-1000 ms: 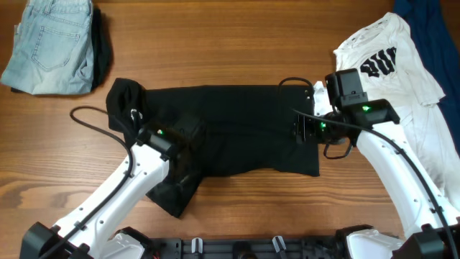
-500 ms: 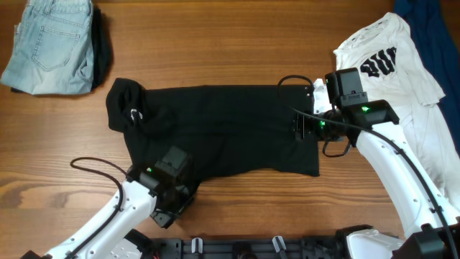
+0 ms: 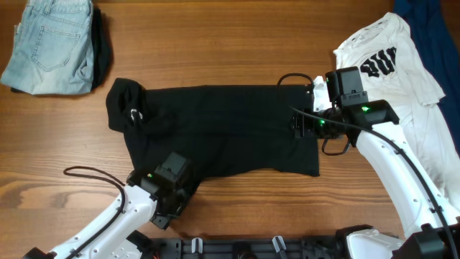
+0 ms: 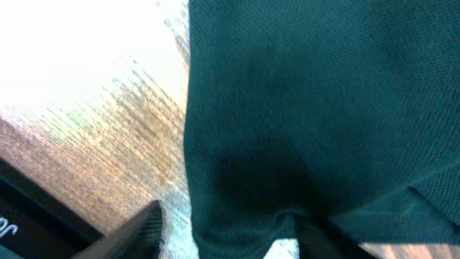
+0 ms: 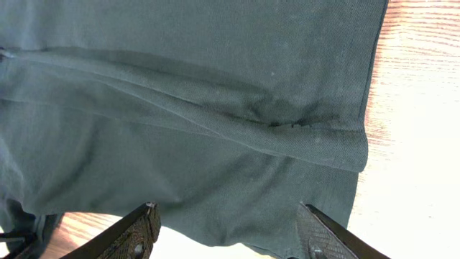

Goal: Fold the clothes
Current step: 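Fold the bottom hem up toward the top edge with both grippers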

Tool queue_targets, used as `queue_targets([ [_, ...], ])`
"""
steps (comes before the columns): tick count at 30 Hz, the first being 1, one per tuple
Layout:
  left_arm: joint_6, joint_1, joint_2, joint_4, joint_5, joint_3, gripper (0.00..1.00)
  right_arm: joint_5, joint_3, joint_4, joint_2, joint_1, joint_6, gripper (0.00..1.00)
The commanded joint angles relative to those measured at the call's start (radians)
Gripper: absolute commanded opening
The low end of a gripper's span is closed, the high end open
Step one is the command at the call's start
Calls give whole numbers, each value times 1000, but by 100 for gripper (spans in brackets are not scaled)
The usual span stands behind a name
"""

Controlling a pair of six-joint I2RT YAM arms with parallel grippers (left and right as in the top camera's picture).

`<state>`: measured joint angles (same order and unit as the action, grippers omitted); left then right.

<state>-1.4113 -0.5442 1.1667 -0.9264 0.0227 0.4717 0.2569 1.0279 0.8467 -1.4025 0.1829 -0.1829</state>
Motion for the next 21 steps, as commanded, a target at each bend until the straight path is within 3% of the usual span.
queue_targets([
  [1, -41, -1, 19, 45, -18, -41, 44, -10, -3, -5, 3, 4, -3, 66],
  [3, -39, -1, 27, 75, 14, -42, 21, -10, -3, 2, 3, 4, -4, 66],
  [4, -33, -1, 26, 74, 18, -41, 4, -10, -3, 11, 3, 4, -6, 65],
  [7, 136, 46, 9, -51, 66, 35, 4, -10, -3, 98, 3, 4, -65, 63],
  [10, 369, 186, -12, -278, 63, 234, 4, -10, -4, 165, 3, 4, -111, 62],
  [13, 528, 304, -12, -392, 63, 409, 4, -8, -18, 195, 2, 4, -143, 61],
  [21, 575, 364, -6, -325, 28, 453, 4, 31, -220, 95, 2, 4, -269, 50],
])
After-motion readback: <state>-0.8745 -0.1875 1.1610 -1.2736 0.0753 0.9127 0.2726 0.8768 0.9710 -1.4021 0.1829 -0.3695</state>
